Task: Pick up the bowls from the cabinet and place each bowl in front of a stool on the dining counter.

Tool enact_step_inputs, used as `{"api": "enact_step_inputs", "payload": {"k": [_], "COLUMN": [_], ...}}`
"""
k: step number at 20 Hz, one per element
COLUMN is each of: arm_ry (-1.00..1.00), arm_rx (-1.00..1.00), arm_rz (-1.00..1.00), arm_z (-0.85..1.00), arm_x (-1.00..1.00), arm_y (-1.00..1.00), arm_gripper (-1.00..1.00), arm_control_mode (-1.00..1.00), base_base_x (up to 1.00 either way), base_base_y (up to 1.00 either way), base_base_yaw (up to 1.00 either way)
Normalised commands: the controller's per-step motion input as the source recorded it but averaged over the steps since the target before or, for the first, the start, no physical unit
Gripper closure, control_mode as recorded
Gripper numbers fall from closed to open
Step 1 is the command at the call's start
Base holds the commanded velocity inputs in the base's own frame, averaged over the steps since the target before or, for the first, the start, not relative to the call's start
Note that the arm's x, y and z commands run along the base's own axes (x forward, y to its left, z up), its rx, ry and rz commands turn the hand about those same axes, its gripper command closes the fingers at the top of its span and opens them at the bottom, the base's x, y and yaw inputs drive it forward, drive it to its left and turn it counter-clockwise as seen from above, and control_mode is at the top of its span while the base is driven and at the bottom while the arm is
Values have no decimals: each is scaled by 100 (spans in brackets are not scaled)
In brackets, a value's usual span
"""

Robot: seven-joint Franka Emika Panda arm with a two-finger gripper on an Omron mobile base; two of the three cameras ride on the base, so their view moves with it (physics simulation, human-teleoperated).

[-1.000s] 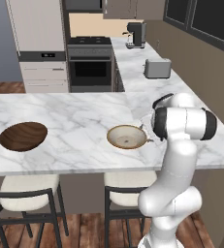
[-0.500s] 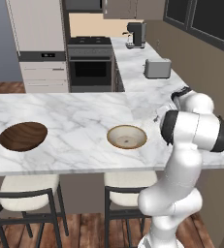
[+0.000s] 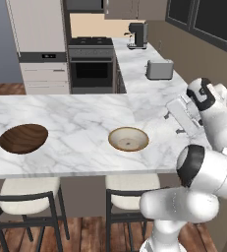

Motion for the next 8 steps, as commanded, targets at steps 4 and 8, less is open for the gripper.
{"api": "enact_step_inputs", "payload": {"k": [4, 8], "arm_ry": [0, 0], "arm_rx": [-16, -19], "arm_rz": [6, 6], "arm_z": [77, 77], "arm_x": [-100, -100], "arm_y": [80, 100], "arm_gripper": [-100, -100], "arm_control_mode": [-100, -100], "base_base_x": [0, 0], "base_base_y": [0, 0], "base_base_yaw": [0, 0]}}
